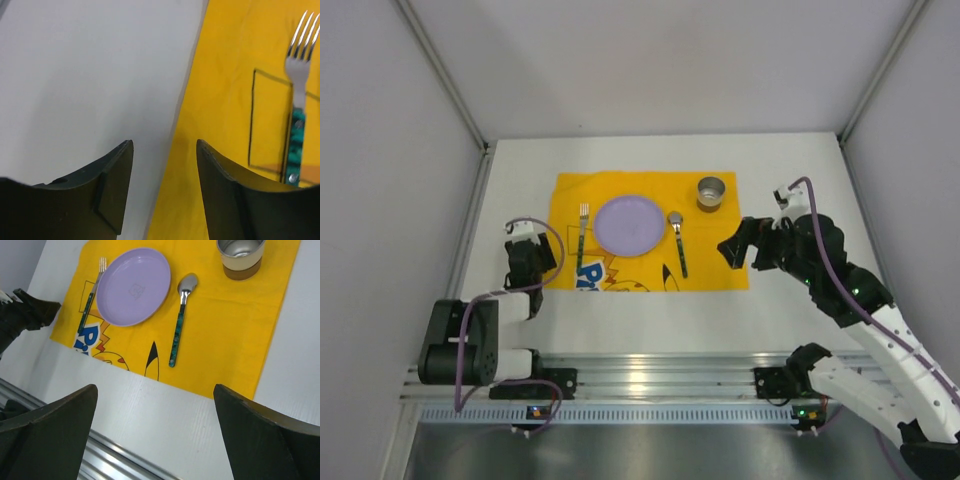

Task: Set the dinner table for one person

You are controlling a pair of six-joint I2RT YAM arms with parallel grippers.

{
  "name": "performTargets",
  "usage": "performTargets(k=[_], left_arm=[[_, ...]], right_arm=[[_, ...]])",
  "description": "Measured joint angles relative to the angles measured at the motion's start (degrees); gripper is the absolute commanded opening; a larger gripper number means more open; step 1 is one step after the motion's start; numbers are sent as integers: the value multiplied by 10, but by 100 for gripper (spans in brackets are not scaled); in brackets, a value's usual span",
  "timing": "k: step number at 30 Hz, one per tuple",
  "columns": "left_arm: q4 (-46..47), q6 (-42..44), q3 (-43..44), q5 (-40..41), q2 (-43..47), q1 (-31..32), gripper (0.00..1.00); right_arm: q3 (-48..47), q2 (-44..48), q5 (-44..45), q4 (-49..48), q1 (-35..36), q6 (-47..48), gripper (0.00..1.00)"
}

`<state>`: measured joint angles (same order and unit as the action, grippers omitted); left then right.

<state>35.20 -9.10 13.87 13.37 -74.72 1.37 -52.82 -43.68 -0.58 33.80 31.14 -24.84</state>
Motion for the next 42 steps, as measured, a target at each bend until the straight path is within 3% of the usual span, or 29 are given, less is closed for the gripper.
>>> performTargets(k=[5, 7, 8, 11, 14, 15, 16, 19, 24, 27, 31, 34, 38, 42], left_arm=[[71, 14, 62, -25, -69, 0, 59], [82, 20, 73, -31, -85, 0, 64], [99, 24, 75, -35, -96, 0, 69], [183, 38, 57, -52, -140, -2, 67], [189, 46, 43, -63, -158, -2, 70], [199, 48, 39, -63, -158, -2, 98], [210, 51, 37, -61, -158, -2, 99], [233, 48, 35, -55, -158, -2, 99], [247, 48, 35, -52, -158, -2, 99], [248, 48, 35, -50, -158, -2, 99], [248, 48, 35, -50, -158, -2, 99], [248, 48, 35, -50, -158, -2, 99], [248, 48, 35, -50, -158, -2, 99], [248, 48, 35, -50, -158, -2, 99]], right_arm=[[19, 26, 28, -5, 0, 24, 100], [23, 25, 33, -18, 0, 30, 100], [26, 22, 33, -25, 0, 34, 100], [33, 8, 27, -44, 0, 45, 100], [33, -11, 14, -57, 0, 57, 100], [33, -15, 12, -59, 0, 59, 100], [33, -18, 13, -60, 0, 59, 100], [47, -18, 58, -80, 1, 57, 100], [144, -17, 207, -157, 2, 101, 100], [240, -11, 275, -223, 0, 160, 100], [398, 31, 283, -335, -20, 222, 100], [464, 31, 278, -394, -61, 228, 100], [459, -92, 237, -543, -168, 260, 100], [438, -236, 189, -709, -210, 290, 100]])
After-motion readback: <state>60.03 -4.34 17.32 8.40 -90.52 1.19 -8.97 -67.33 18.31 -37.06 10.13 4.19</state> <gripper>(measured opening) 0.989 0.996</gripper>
